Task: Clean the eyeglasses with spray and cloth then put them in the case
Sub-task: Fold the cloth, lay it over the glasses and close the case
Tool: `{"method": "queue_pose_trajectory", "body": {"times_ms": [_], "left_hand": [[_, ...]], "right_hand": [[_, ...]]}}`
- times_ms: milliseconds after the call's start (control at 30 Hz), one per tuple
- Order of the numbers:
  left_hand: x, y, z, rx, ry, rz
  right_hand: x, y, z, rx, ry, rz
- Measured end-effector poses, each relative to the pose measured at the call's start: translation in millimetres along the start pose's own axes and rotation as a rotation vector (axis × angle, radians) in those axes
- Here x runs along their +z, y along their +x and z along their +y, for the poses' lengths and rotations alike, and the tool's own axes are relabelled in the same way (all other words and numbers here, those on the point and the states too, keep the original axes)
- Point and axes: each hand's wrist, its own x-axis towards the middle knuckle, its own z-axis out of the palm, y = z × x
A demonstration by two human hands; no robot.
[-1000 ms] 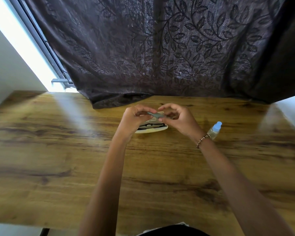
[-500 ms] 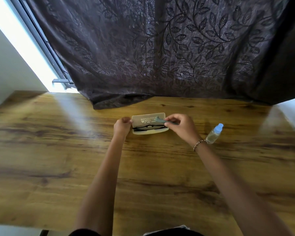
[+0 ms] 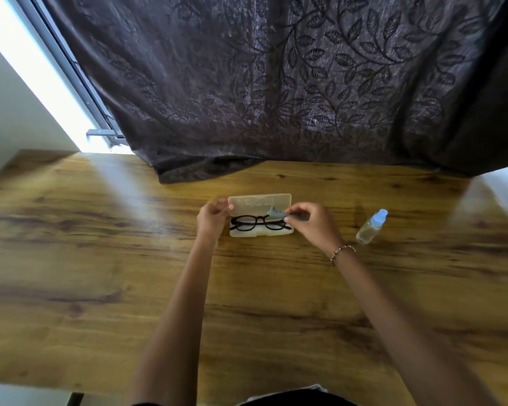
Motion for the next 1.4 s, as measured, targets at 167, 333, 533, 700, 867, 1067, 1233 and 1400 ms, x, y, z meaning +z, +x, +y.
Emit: {"method": "queue_pose_trajectory", "body": {"times_ms": [167,333,533,700,867,1067,1233,1400], "left_hand": [[-1,-8,-4,0.047,-0.050,-0.016],[0,-14,-10,0.069,-0.061,-0.007],[5,-16,-13,0.101,-0.035,0.028],[7,-15,-16,0.107,-0.035,0.026],[7,-14,-20,0.105,-0.044,0.022],[8,-14,-19,0.107,-0.048,0.018],[12,-17,-18,0.115,-0.034,0.028],[12,-18,-18,0.127,-0.029,0.057]], "right_hand": [[10,1,-2,-0.051,-0.072,0.016],[22,5,-8,-0.072,-0.130,-0.013],[35,10,-12,-0.150,-0.212,-0.023],[38,5,-5,-0.138,-0.272,-0.049],[31,4,4,-0.133,-0.186,0.051],[18,12,18,0.199,0.011,0.245],[20,13,19,0.341,0.218,0.059],[24,8,19,0.366,0.322,-0.025]]}}
